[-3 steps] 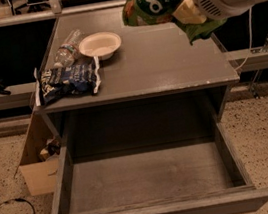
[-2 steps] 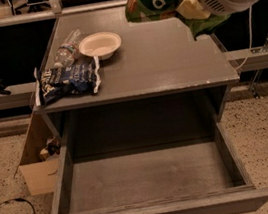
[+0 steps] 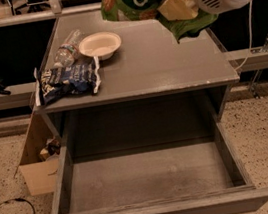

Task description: Pick green rice chip bag from top drawer and place on counter

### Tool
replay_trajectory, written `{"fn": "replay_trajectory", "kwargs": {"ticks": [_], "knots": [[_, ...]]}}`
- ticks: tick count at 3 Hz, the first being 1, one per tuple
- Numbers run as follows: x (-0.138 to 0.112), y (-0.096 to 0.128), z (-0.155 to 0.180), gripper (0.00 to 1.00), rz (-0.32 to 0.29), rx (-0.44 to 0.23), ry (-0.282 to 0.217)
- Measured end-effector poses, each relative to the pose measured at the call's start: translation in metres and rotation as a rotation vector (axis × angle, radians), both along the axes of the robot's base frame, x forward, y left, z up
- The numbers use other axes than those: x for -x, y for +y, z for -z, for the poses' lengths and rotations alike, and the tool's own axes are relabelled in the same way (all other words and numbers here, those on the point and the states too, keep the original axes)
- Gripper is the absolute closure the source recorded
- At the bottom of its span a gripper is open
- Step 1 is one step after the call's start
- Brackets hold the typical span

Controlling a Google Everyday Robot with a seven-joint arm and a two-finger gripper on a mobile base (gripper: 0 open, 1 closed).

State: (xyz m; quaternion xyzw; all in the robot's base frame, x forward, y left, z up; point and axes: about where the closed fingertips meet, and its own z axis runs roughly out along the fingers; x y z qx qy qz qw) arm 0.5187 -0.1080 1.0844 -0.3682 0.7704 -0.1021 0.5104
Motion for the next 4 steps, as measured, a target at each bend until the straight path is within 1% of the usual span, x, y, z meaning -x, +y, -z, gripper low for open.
{"fn": "replay_trajectory", "kwargs": {"ticks": [1,2,3,4], "knots": [[-0.016,-0.007,0.037,1.00,-0.003,-0.038,0.080],[-0.020,-0.020,0.082,1.00,0.022,-0.024,0.155],[-0.020,-0.021,0.085,1.00,0.022,-0.023,0.161],[-0.029,-0.018,0.094,1.00,0.017,-0.016,0.185]]}}
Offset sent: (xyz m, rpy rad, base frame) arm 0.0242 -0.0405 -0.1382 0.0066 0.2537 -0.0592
